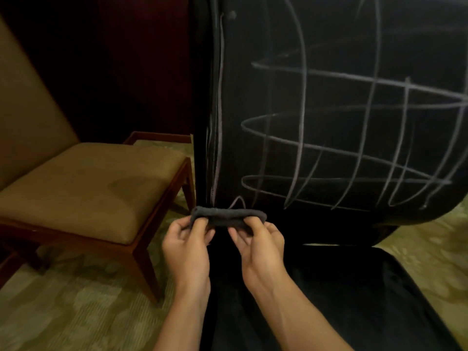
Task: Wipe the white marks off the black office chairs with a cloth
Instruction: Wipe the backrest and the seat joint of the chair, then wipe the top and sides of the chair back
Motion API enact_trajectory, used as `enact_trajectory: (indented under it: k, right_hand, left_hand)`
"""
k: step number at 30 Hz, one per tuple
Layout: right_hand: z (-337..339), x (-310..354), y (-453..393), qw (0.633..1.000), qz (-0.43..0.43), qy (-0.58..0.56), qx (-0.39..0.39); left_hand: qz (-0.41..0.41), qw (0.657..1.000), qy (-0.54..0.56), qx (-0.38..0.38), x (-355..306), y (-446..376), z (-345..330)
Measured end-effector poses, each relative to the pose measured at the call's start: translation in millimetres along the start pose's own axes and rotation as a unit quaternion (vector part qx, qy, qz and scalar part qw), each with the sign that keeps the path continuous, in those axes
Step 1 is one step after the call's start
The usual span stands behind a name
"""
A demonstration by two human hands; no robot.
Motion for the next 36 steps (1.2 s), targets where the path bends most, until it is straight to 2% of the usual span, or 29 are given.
enact_trajectory:
  k: [6, 11, 16, 27, 32, 36]
  right_hand:
    - [39.8, 37.4, 22.2, 0.993, -0.021, 0.113, 0.026]
    - [43.4, 98.0, 54.9, 0.979, 0.019, 0.197, 0.050]
    - [0.0, 164.1, 77.1, 0.964, 0.061, 0.250, 0.074]
    - [-103.9, 247.8, 106.9, 0.965, 0.023, 0.257, 0.053]
    - [-177.0, 267.6, 111.9, 0.971, 0.022, 0.218, 0.093]
    - [-244.1, 261.6, 107.8, 0.933, 0.105, 0.320, 0.127]
  left_hand:
    - [0.042, 0.997, -0.034, 0.051, 9.1, 42.8, -7.3]
    - [0.046, 0.994, -0.042, 0.090, -23.6, 95.7, -29.9]
    - [0.012, 0.993, -0.049, 0.104, -87.6, 124.4, -56.5]
    - [0.013, 0.987, -0.148, 0.064, -222.3, 128.1, -103.5]
    - [-0.018, 0.988, -0.151, 0.040, -288.7, 99.6, -112.1]
    - [-0.035, 0.993, -0.109, 0.026, -333.1, 58.8, -104.9]
Point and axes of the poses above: each hand's wrist, its own y-axis away from the middle knuckle, its own z-axis out of the back of the hand, x = y × z, the point moved 3 cm from there along -y, towards the middle knuckle, and after that the axes turned 8 degrees about -y, right-handed, at the moved point
